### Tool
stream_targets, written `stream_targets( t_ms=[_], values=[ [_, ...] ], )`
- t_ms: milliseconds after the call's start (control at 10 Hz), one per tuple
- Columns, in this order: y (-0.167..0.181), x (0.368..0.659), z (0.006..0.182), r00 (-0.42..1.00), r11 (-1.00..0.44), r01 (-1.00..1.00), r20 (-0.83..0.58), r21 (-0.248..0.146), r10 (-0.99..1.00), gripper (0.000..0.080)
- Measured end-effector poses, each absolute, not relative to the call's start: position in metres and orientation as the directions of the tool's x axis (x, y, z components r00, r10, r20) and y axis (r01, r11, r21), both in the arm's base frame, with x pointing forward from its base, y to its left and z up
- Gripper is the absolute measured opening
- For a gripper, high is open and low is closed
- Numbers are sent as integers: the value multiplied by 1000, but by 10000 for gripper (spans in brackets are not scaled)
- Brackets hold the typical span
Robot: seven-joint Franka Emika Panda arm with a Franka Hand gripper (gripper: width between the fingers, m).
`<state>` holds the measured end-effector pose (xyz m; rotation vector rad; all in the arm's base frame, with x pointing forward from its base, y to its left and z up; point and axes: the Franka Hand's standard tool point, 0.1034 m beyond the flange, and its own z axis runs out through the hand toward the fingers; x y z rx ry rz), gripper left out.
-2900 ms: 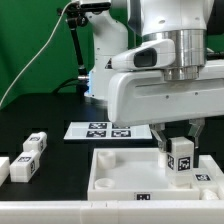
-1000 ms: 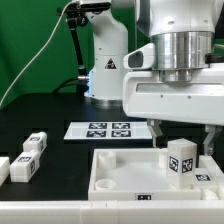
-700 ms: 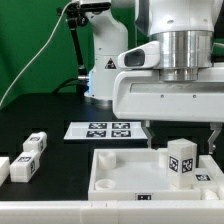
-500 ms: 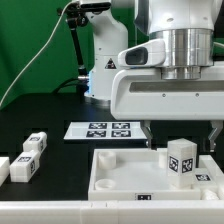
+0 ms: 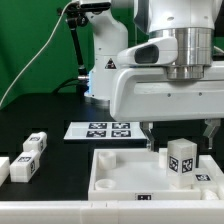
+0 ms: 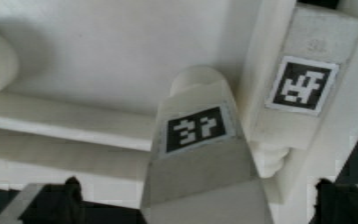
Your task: Assemble one leg
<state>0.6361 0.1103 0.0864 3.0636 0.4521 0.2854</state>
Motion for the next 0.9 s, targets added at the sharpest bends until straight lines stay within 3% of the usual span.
stream_targets(
  t_ms=[200,400,900],
  values=[
    [110,636,86,939,-955,291,175,59,297,639],
    [110,636,86,939,-955,290,176,59,295,300],
    [110,636,87,978,-995,98,184,22,101,284]
  ],
)
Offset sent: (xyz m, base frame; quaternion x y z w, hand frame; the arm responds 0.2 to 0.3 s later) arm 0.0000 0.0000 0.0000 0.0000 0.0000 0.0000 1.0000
